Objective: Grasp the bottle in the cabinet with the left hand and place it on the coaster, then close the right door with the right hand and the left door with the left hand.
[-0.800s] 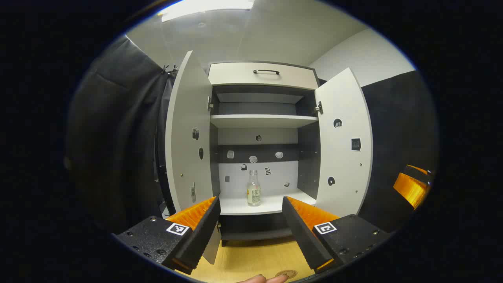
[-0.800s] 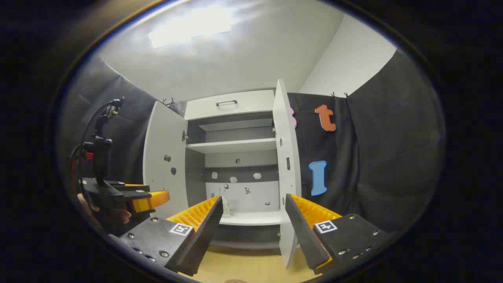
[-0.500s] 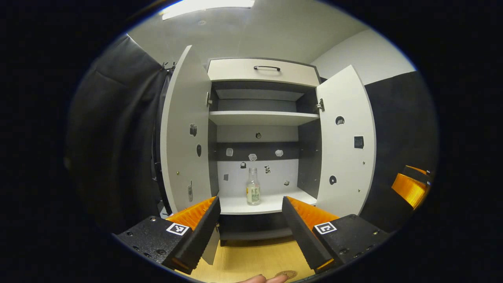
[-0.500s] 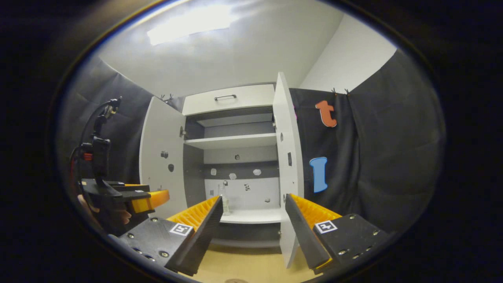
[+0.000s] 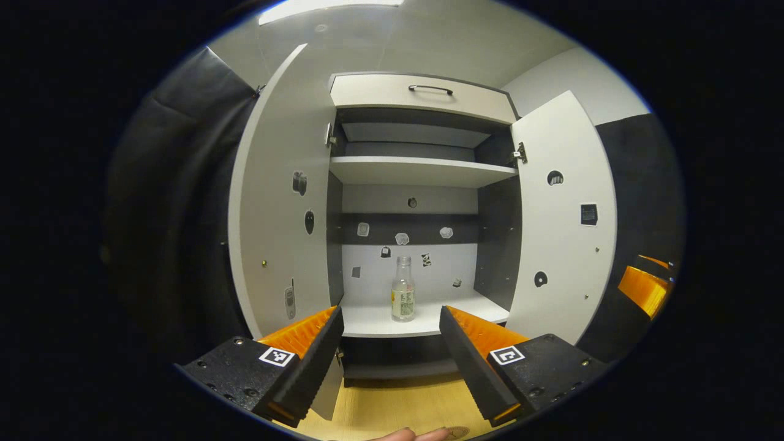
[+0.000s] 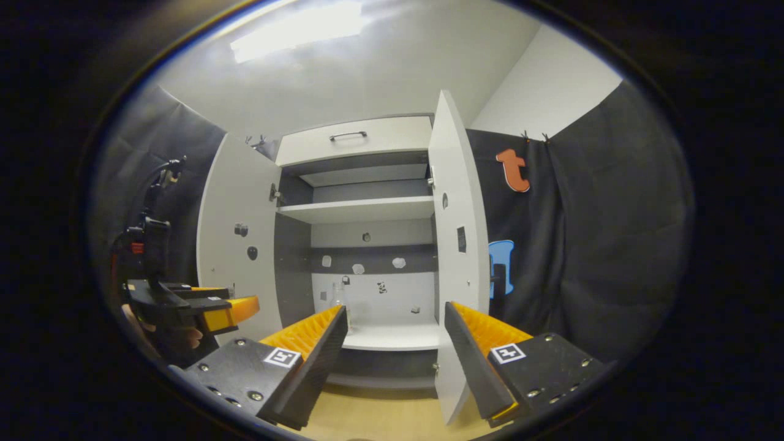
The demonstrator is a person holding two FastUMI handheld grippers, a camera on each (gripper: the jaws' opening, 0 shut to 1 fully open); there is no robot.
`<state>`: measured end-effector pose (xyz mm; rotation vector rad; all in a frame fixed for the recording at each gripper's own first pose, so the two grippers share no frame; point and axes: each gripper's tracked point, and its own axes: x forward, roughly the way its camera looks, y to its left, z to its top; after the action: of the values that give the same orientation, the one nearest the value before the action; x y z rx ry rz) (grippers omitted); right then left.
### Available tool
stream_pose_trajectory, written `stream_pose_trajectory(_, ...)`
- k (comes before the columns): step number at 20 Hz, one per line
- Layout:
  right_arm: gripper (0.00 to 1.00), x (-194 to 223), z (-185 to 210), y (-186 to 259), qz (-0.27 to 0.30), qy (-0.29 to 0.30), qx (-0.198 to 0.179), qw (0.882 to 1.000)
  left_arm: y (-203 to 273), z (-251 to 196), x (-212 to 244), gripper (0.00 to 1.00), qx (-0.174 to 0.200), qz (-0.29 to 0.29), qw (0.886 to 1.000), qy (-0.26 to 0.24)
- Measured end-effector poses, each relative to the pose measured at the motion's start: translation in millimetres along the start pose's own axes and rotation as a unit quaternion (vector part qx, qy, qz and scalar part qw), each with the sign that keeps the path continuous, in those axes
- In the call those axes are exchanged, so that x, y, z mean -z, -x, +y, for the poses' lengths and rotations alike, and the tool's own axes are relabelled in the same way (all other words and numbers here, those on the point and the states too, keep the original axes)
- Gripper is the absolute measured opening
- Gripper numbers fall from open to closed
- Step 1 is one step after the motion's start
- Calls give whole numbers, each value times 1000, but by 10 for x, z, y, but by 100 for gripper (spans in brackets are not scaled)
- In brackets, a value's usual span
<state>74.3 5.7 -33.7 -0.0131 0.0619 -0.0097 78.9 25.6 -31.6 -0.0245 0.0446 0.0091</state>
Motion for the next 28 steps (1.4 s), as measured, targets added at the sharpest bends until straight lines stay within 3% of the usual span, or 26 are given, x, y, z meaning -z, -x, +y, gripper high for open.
stream_pose_trajectory(10,97,323,62,-656,12,10,10,1000,-1606,-124,524,100,28,4,999,27)
stream_pose_trajectory(16,97,433,38,-741,14,18,30,999,-2595,-244,862,100,48,-2,998,48)
stream_pose_trajectory(22,97,531,61,-606,31,33,37,998,-3193,-202,1152,100,23,10,999,27)
stream_pose_trajectory(24,97,575,47,-574,35,26,42,998,-3307,-203,1334,100,19,51,998,39)
stream_pose_trajectory(26,97,579,24,-535,36,16,46,998,-3391,-310,1278,100,53,54,996,45)
stream_pose_trajectory(27,97,570,17,-500,37,12,49,998,-3247,-348,1230,78,63,64,994,56)
stream_pose_trajectory(28,97,560,9,-461,35,12,49,998,-3243,-351,1091,78,70,45,995,62)
